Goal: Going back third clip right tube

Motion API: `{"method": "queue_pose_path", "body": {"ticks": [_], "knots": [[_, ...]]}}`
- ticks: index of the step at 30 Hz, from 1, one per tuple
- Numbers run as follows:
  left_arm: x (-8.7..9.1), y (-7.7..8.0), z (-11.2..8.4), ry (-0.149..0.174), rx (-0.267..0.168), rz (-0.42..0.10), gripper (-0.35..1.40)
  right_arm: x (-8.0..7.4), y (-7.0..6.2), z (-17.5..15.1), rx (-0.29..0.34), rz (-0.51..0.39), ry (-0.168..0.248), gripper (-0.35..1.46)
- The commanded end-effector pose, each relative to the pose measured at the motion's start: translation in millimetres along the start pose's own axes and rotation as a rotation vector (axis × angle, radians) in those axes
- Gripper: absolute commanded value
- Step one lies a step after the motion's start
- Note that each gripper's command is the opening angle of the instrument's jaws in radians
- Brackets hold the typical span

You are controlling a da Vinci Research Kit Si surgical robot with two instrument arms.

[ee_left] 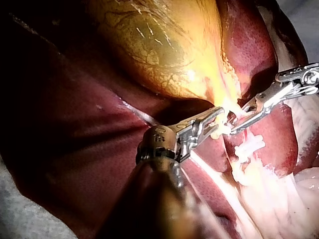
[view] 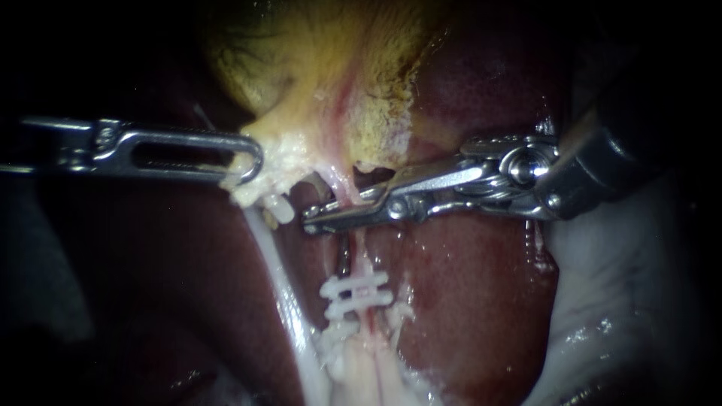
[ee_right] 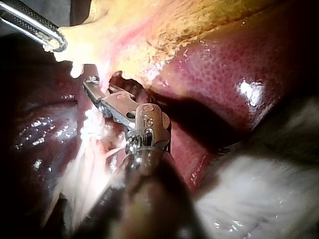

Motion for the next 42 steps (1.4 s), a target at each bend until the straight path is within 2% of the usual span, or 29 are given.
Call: {"method": "queue_pose_path", "body": {"ticks": [1,5,8,9,12,13,15,25,34,42], "knots": [[0.0,0.0,0.0,0.000,0.000,0.000,-0.35,0.0,0.0,0.0,0.001,-0.001,0.000,-0.35],[0.0,0.0,0.0,0.000,0.000,0.000,-0.35,-0.1,0.0,0.0,0.000,-0.007,-0.001,-0.35],[0.0,0.0,0.0,0.000,0.000,0.000,-0.35,-0.1,-0.1,0.1,-0.008,-0.105,0.000,-0.30],[0.0,0.0,0.0,0.000,0.000,0.000,-0.35,-0.1,-0.2,0.2,-0.011,-0.179,0.005,-0.06],[0.0,0.0,0.0,0.000,0.000,0.000,-0.35,-0.1,-0.3,0.6,-0.042,-0.332,0.022,0.45],[0.0,0.0,0.0,0.000,0.000,0.000,-0.35,0.0,-0.2,0.8,-0.049,-0.375,0.034,0.49],[0.0,0.0,0.0,0.000,0.000,0.000,-0.35,-0.1,-0.2,1.0,-0.051,-0.410,0.044,0.50],[0.1,0.0,0.0,0.000,-0.001,0.000,-0.35,-1.3,-1.0,1.6,-0.014,-0.510,0.024,0.50],[0.1,0.1,0.0,0.000,0.000,0.001,-0.35,-2.6,-2.4,1.5,0.022,-0.537,0.012,0.50],[0.2,0.1,0.0,-0.001,-0.001,0.001,-0.35,-2.7,-2.0,1.0,0.024,-0.555,0.014,0.50]]}}
